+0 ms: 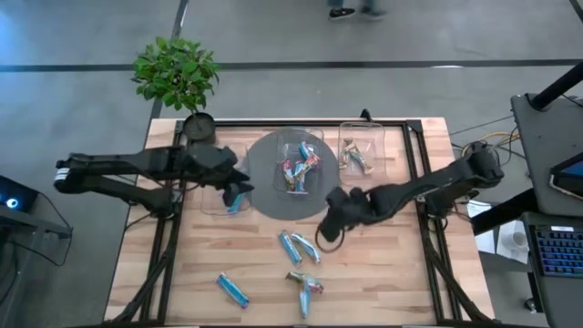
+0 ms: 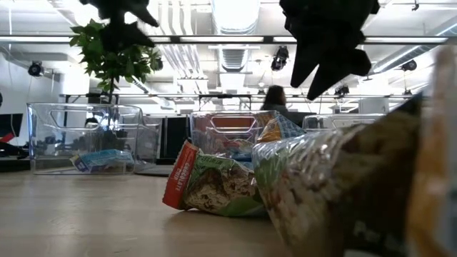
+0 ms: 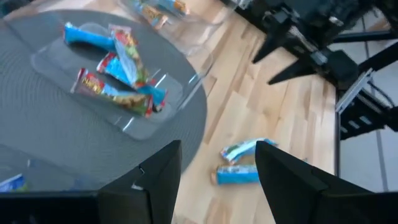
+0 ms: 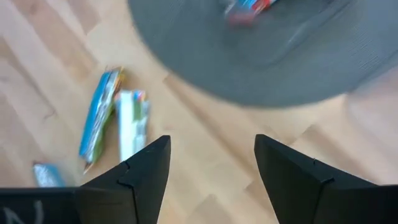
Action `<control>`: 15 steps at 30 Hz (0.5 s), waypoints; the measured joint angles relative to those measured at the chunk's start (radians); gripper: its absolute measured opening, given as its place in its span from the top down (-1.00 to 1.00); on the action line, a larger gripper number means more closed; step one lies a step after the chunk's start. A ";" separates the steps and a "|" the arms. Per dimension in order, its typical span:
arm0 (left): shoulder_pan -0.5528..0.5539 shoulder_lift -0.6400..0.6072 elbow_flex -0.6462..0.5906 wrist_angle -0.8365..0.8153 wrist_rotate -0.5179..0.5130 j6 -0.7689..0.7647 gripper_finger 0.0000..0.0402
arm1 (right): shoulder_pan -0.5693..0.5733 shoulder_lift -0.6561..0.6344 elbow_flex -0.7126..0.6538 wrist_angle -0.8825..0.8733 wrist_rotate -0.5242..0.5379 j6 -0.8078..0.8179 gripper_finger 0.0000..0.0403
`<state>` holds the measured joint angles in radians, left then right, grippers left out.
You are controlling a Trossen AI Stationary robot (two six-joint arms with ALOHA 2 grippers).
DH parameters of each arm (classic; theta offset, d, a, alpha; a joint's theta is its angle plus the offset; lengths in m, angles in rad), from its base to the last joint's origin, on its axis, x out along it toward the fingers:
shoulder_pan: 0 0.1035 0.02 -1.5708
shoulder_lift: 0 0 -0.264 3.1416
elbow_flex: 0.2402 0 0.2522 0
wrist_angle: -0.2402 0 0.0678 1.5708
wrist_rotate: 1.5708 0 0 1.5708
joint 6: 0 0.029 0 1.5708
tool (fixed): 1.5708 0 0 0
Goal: Pick and place Granola Bars by type
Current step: Put the orange granola bar into the right transparent bin
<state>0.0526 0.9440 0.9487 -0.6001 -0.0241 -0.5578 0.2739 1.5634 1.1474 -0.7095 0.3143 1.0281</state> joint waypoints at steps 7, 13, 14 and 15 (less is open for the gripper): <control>-0.011 -0.105 -0.122 0.004 -0.001 -0.021 0.06 | 0.091 0.168 0.094 0.006 -0.020 0.084 -0.11; -0.012 -0.185 -0.204 0.001 0.007 -0.073 0.06 | 0.121 0.318 0.230 0.009 -0.075 0.093 -0.11; -0.012 -0.199 -0.217 0.006 0.007 -0.076 0.06 | 0.123 0.340 0.250 0.010 -0.086 0.084 -0.11; -0.012 -0.211 -0.231 0.006 0.007 -0.083 0.06 | 0.124 0.363 0.268 0.008 -0.099 0.076 -0.11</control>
<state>0.0410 0.7328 0.7181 -0.5938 -0.0174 -0.6412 0.3974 1.9261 1.4157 -0.7011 0.2157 1.1037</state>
